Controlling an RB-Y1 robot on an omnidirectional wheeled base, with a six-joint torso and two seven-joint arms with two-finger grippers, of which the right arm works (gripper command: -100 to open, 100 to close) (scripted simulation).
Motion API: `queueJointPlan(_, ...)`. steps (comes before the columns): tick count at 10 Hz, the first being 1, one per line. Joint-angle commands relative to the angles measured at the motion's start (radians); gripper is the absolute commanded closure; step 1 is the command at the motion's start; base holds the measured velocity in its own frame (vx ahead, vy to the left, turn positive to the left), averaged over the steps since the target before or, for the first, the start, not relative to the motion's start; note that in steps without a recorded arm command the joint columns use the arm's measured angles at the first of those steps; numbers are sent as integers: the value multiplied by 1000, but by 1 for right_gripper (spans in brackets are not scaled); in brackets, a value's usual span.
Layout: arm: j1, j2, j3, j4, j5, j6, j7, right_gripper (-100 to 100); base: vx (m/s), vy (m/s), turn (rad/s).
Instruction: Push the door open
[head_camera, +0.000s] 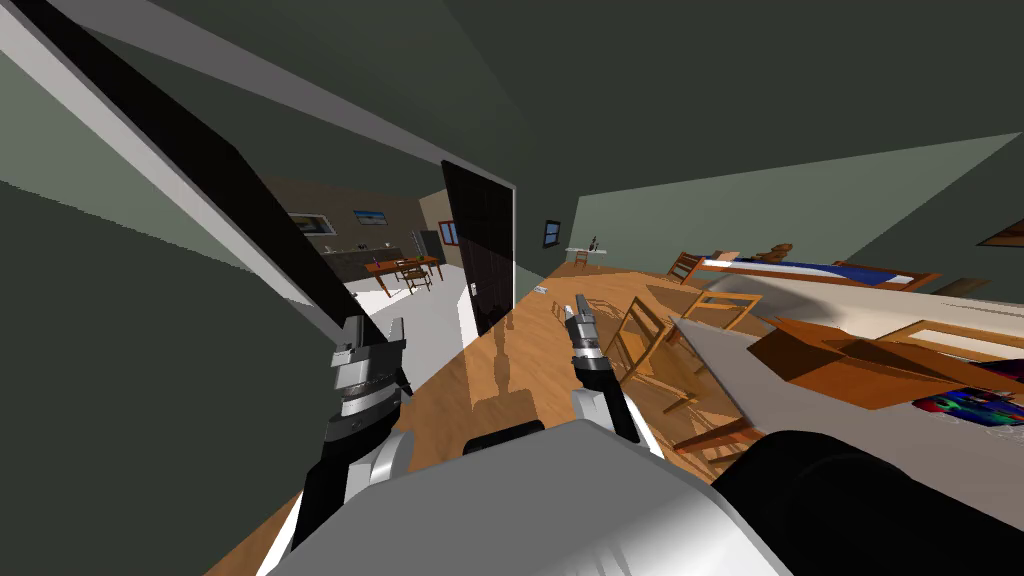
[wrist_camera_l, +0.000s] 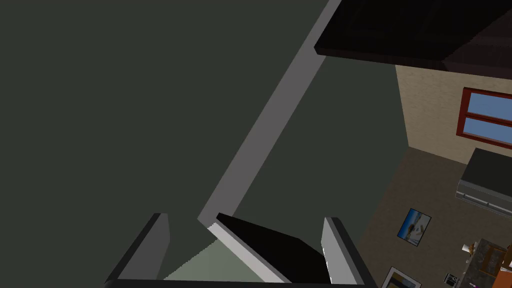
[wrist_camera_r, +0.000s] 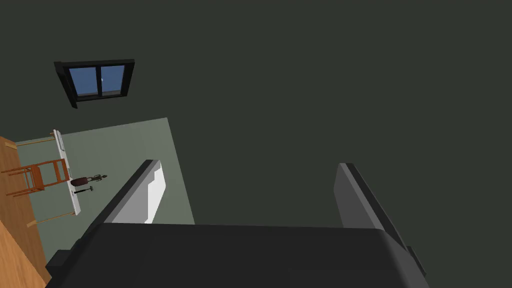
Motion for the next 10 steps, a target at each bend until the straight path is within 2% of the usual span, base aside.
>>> queueJointPlan(1, -11, -14, 17, 28, 0, -7, -2, -100, 114, -8, -19)
queueJointPlan(6, -47, -51, 72, 125, -1, -33, -10, -100, 220, 17, -15)
queueJointPlan(10, -81, -76, 123, 213, -2, -56, -18, -100, 160, -4, -15)
